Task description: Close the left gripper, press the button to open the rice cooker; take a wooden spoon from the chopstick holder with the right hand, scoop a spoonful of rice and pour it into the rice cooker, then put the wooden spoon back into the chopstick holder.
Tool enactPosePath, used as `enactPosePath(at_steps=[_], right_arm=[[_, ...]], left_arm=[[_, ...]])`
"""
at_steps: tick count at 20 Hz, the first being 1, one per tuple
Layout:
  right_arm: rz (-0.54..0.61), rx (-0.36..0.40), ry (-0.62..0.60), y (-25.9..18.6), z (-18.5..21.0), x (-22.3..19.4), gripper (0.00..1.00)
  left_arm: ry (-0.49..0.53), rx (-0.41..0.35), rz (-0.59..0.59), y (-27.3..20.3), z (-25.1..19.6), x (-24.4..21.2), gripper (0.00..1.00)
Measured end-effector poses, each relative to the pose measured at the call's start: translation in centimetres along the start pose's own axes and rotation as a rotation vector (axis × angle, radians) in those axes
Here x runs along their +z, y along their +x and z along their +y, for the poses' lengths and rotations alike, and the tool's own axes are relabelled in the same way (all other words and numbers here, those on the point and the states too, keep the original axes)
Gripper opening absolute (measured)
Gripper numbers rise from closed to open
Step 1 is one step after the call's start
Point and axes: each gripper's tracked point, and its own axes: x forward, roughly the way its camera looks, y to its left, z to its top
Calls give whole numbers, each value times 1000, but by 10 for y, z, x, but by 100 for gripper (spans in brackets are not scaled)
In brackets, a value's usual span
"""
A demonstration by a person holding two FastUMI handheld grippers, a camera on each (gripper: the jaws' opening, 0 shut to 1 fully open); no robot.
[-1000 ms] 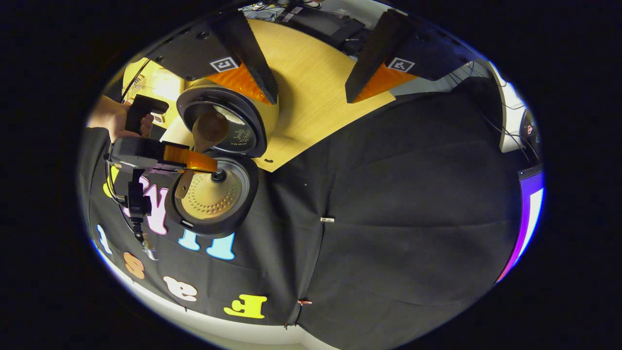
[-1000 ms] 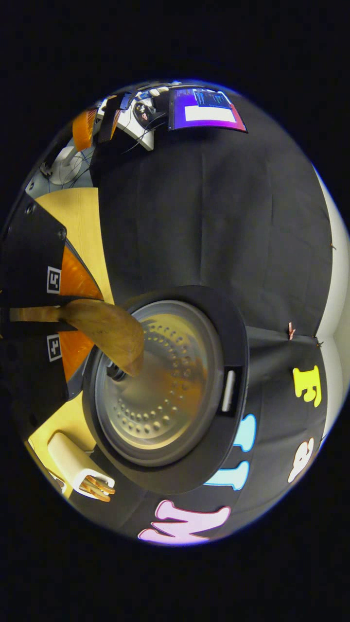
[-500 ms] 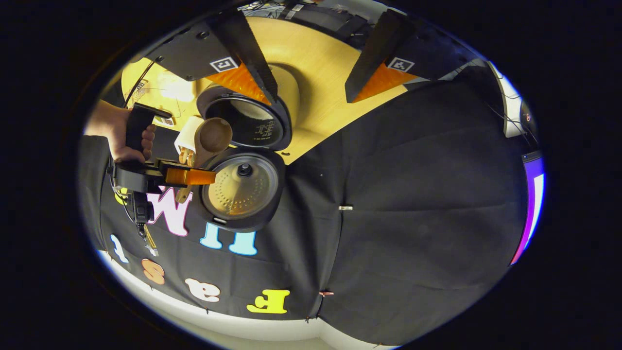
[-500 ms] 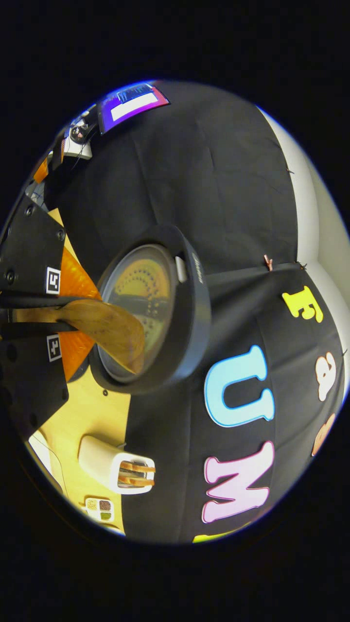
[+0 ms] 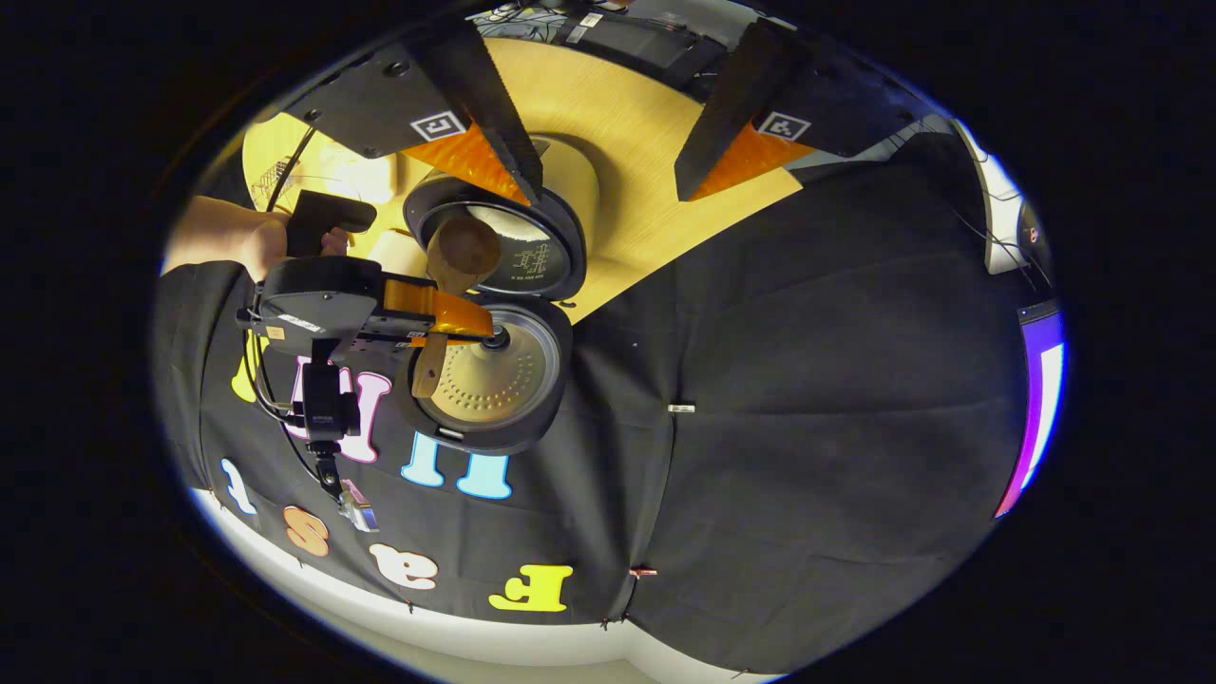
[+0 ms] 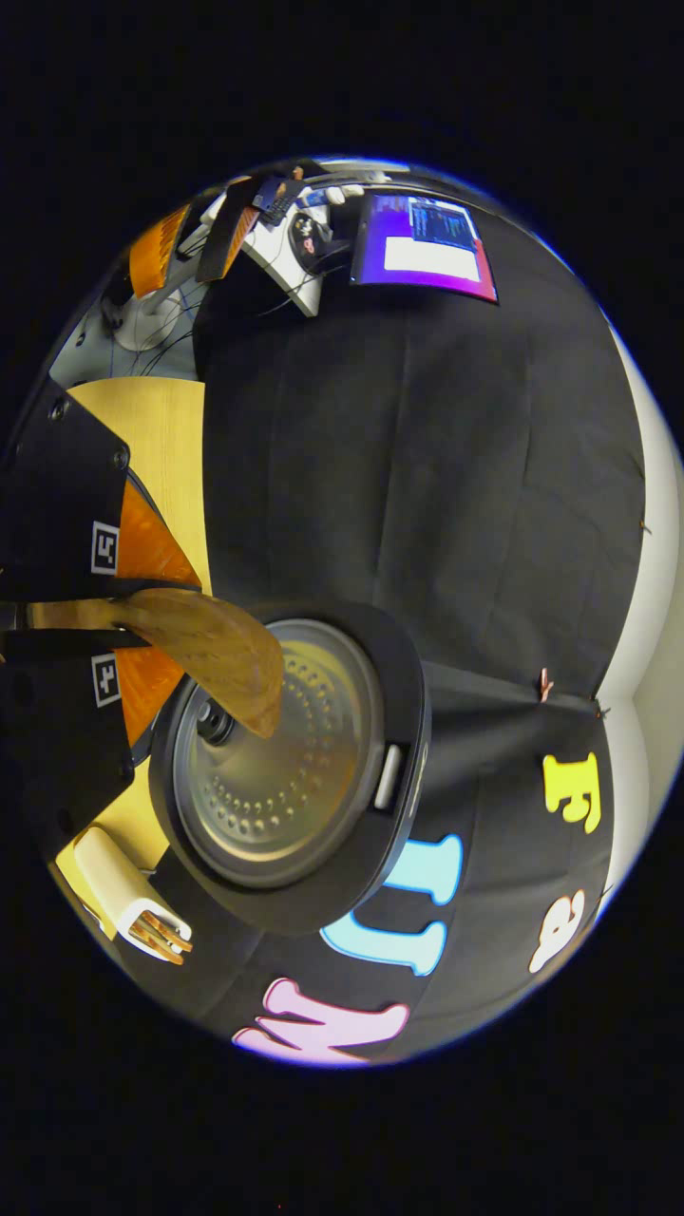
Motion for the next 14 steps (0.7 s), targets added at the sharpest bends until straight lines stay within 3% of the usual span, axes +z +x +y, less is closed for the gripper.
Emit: enactPosePath(at_steps=[3, 8, 14], right_arm=[[-9, -30, 41, -5, -9, 5, 15], [-69, -175, 253, -40, -71, 25, 15], [-150, -394, 364, -139, -164, 28, 16]], left_arm=[[3, 16, -7, -4, 5, 1, 95], [3, -16, -17, 1, -11, 7, 95], [36, -119, -27, 19, -60, 16, 95]])
